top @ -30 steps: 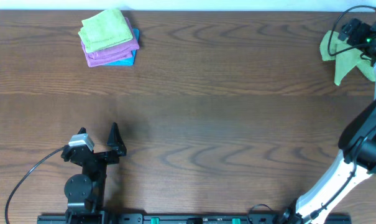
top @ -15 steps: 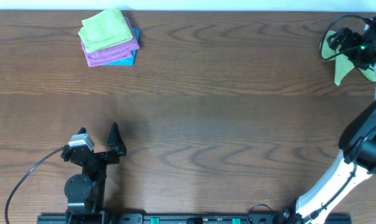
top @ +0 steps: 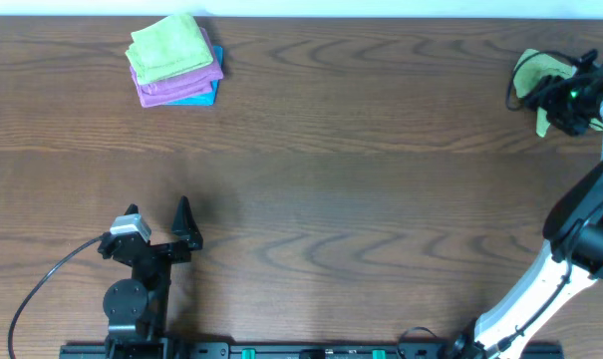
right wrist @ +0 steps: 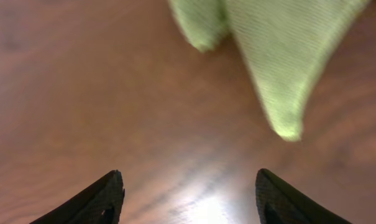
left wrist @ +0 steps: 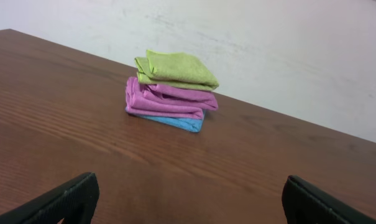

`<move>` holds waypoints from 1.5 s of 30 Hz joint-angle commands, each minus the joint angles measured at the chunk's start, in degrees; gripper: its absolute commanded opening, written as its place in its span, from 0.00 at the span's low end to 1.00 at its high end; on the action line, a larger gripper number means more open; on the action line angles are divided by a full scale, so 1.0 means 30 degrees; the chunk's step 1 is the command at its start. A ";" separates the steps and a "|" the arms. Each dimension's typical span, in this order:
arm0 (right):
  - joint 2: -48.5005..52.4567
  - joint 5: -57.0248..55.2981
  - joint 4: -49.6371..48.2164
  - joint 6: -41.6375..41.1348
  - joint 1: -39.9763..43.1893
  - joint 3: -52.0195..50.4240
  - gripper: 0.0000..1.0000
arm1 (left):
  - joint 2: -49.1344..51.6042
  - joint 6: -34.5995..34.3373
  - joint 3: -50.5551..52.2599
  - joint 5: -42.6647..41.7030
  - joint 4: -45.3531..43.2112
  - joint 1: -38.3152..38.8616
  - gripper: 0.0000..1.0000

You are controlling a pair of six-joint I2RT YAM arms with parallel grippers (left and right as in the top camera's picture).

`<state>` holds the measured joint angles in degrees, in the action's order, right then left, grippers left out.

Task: Fold the cloth
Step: 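Reach the right gripper forward to the crumpled green cloth, then grasp a corner of the green cloth with the right gripper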

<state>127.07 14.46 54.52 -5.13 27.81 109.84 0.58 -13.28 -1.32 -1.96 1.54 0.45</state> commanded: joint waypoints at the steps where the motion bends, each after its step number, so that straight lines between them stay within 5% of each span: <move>1: -0.0036 -0.3381 0.0765 0.0517 -0.0153 0.0328 0.70 | -0.0124 0.0197 0.0350 0.0342 0.0940 0.0044 0.95; 9: -0.0109 -0.5938 0.1559 0.0831 0.0219 0.0328 0.72 | -0.0124 0.0197 0.0350 0.0342 0.0940 0.0036 0.95; 22: 0.0117 -0.5493 -0.5355 0.1880 -0.0335 -0.2412 0.69 | -0.0124 0.0197 0.0350 0.0342 0.0940 0.0044 0.95; 45: 0.1902 -0.8094 -0.6987 0.1668 -0.1625 -0.2455 0.63 | -0.0124 0.0197 0.0350 0.0342 0.0940 0.0044 0.95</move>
<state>131.63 -7.81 33.56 -0.38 23.07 102.52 0.58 -13.28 -1.32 -1.93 1.54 0.45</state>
